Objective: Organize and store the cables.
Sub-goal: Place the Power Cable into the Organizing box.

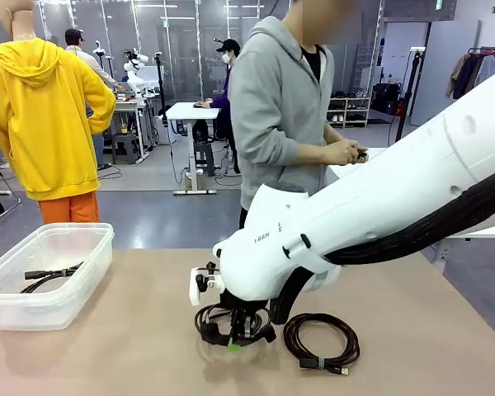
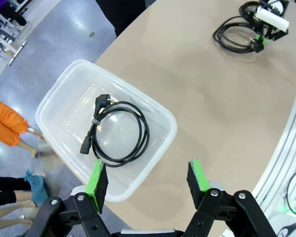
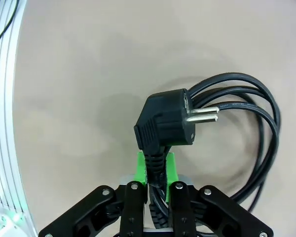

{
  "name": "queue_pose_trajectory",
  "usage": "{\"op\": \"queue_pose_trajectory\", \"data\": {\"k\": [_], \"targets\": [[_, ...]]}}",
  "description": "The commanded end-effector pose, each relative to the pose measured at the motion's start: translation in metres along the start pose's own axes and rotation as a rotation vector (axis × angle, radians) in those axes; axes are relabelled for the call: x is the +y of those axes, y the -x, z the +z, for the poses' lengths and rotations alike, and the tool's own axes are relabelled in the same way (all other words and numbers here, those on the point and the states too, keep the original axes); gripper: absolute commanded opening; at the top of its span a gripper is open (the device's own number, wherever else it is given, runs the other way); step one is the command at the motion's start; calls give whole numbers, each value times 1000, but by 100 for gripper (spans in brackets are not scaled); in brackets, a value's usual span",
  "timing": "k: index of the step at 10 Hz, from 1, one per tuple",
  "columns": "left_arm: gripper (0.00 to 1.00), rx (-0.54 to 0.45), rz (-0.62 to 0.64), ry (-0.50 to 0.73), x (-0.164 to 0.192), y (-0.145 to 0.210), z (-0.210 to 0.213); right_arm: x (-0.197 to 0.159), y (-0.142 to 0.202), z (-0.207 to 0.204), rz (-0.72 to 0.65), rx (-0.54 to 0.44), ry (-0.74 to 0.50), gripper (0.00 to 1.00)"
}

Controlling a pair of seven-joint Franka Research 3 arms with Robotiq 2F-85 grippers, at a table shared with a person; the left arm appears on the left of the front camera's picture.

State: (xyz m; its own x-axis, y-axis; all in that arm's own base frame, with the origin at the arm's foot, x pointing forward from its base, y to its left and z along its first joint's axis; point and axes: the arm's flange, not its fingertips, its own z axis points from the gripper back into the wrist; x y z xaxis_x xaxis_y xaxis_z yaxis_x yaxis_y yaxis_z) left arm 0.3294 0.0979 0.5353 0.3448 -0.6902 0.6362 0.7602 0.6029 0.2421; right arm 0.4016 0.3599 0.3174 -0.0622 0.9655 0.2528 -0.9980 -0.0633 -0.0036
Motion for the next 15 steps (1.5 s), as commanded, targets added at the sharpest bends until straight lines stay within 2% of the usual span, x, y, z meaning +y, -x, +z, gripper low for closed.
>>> {"op": "queue_pose_trajectory", "data": {"k": [1, 2, 3, 4, 5, 6, 7, 9, 12, 13, 15], "targets": [[82, 15, 17, -12, -1, -3, 0, -2, -3, -4, -38, 5, -18, 25], [82, 15, 17, -12, -1, -3, 0, 0, -2, 1, -45, 6, 6, 58], [82, 15, 17, -12, -1, -3, 0, 1, -1, 6, -55, 2, 20, 66], [82, 15, 17, -12, -1, -3, 0, 2, 2, 11, -67, 1, 26, 99], [82, 15, 17, -12, -1, -3, 0, 4, 4, 17, -84, -12, 8, 100], [82, 15, 17, -12, -1, -3, 0, 6, 8, 28, -96, -35, 26, 82], [82, 15, 17, -12, -1, -3, 0, 9, 16, 46, -105, -77, 40, 100], [82, 15, 17, -12, -1, -3, 0, 13, 49, 93, -136, -208, 48, 100], [82, 0, 0, 0, 0, 0, 0, 26, 129, 137, -139, -285, 58, 100], [82, 2, -85, 76, -12, -22, -10, 34, 166, 147, -165, -312, 53, 100], [82, -4, -170, 162, -30, -55, -36, 51, 238, 165, -272, -326, 145, 100]]}}
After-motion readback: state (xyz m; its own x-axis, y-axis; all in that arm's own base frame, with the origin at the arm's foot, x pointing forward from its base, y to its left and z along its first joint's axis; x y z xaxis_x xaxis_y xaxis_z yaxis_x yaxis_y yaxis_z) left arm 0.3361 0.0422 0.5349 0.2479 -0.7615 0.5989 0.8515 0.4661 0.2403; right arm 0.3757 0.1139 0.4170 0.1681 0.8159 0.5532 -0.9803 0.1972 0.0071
